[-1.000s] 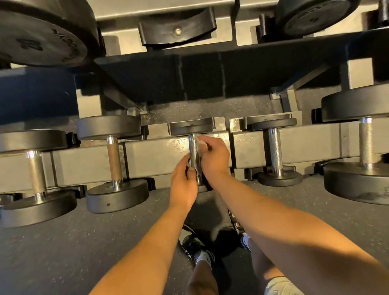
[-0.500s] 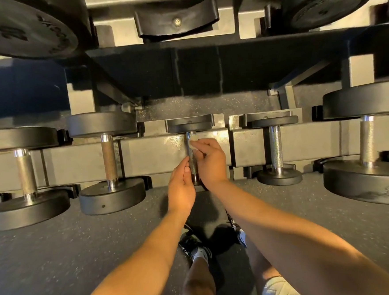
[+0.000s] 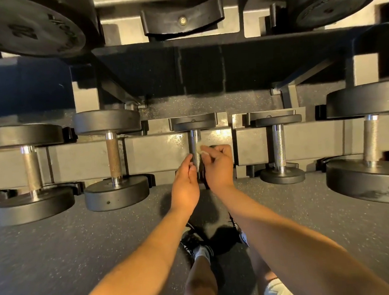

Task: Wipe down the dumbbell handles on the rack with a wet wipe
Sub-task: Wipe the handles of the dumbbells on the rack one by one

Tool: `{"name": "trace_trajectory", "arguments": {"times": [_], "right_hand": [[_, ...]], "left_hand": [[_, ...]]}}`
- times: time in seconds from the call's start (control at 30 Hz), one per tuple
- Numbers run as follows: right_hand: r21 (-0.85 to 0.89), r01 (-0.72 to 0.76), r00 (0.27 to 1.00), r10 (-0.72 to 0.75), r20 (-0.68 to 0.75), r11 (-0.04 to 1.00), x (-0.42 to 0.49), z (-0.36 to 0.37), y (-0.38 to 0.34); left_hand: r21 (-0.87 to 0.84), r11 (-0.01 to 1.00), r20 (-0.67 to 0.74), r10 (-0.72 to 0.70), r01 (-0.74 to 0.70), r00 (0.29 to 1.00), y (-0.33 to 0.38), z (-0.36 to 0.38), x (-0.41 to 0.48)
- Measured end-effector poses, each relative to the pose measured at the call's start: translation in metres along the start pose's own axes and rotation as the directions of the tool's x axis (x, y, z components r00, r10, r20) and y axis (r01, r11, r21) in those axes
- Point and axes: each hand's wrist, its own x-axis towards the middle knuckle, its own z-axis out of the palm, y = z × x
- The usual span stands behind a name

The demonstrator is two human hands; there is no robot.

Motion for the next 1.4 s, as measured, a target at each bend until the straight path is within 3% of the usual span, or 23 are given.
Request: {"name": "trace_trajectory", "arguments": {"times": [0.13, 0.3, 0.6, 0.87, 1.07, 1.3, 1.4], "right_hand": [[0.079, -0.042, 0.998, 0.046, -0.041, 0.996, 0.028, 0.01, -0.01], [-0.098, -0.087, 0.995, 0.092, 0.041, 0.991, -0.013, 0.002, 0.019], [-0.037, -0.038, 0.998, 0.04, 0.038, 0.999, 0.016, 0.003, -0.004], [-0.07, -0.248, 0.935, 0.257, 0.245, 0.966, -0.018, -0.027, 0.011], [0.059, -0.224, 0.968, 0.215, 0.128, 0.973, 0.006, -0.013, -0.006], [-0.085, -0.296, 0.928, 0.308, 0.212, 0.951, -0.018, -0.024, 0.006], [-0.045, -0.299, 0.925, 0.301, 0.232, 0.953, -0.019, -0.031, -0.01]], "left_hand": [[0.012, 1.0, -0.024, 0.028, -0.027, 0.999, 0.001, 0.003, 0.002], [0.03, 0.998, -0.082, 0.055, -0.053, 0.995, 0.0, 0.009, -0.001], [0.014, 0.999, -0.029, -0.052, 0.052, 0.998, -0.008, 0.001, -0.019], [0.017, 1.0, -0.035, -0.02, 0.021, 0.999, -0.005, 0.005, -0.025], [0.089, 0.996, -0.04, 0.004, -0.001, 0.999, -0.005, 0.007, -0.023], [0.151, 0.988, -0.096, 0.048, -0.033, 0.994, -0.001, 0.012, -0.023], [0.176, 0.984, -0.094, 0.022, -0.005, 0.995, 0.011, 0.01, -0.026]]}}
